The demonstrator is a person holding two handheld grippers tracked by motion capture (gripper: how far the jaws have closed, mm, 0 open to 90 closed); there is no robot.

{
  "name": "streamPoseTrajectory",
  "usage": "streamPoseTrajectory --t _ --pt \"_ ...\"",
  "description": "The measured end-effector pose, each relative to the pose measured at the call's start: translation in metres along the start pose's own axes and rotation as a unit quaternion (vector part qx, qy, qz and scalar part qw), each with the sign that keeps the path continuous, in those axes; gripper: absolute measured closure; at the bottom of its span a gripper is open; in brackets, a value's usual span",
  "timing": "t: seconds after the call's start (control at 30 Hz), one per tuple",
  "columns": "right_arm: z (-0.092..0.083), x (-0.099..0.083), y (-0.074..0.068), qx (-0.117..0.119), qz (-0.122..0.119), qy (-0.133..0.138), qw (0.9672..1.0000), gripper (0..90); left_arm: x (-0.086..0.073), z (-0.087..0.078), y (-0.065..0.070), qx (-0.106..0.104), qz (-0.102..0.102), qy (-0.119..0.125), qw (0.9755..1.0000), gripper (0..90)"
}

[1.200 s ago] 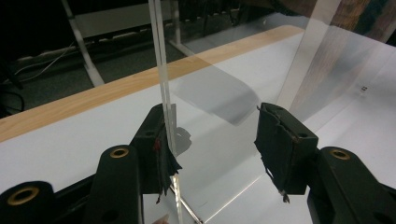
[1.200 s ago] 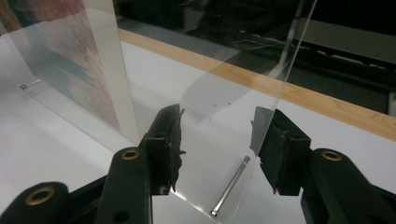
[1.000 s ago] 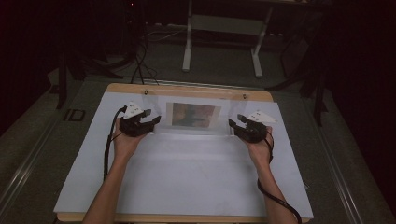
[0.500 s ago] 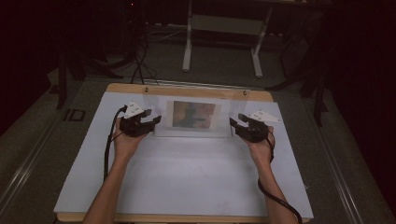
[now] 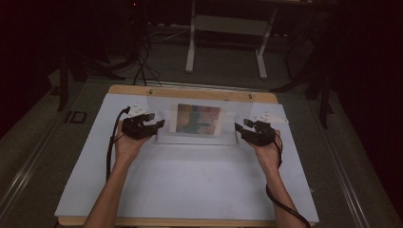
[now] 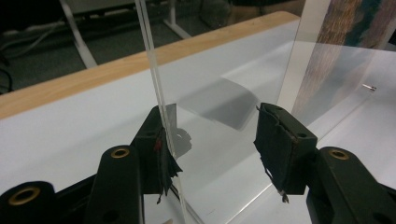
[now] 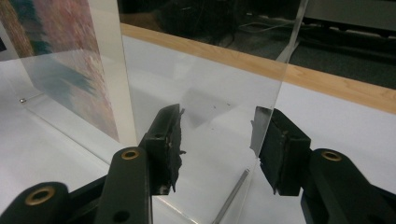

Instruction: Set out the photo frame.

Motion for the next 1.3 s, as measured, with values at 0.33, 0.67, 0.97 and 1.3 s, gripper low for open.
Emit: streamPoseTrajectory --t 0.33,0.67,0.97,1.3 --pt "-0.007 -0.003 -0.005 0.012 0.018 -0.015 0.9997 51.7 0.0 -0.009 0.006 0.0 -0.015 -0.008 0.9999 48.0" --pt "-0.007 -0.004 -0.008 0.016 0.017 -0.026 0.9994 51.5 -0.008 -0.01 0.006 0.0 -0.029 -0.011 0.9995 47.8" --pt "-0.009 -0.007 -0.01 0.018 0.013 -0.026 0.9994 51.4 -0.014 -0.012 0.008 0.0 -0.026 -0.001 0.9997 47.8" --pt "-0.01 -0.009 -0.012 0.009 0.011 -0.018 0.9997 51.2 -0.016 -0.011 0.007 -0.003 -0.014 0.005 0.9999 47.3"
Point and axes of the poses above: each handheld gripper's, and its own axes: z roughly forward along the jaws, x roughly out of its top, y roughly to its right, the point moved 7 cm from there along z, roughly forward along the jaws, and after that the axes turned 12 degrees about -z, right-handed, at the moved point
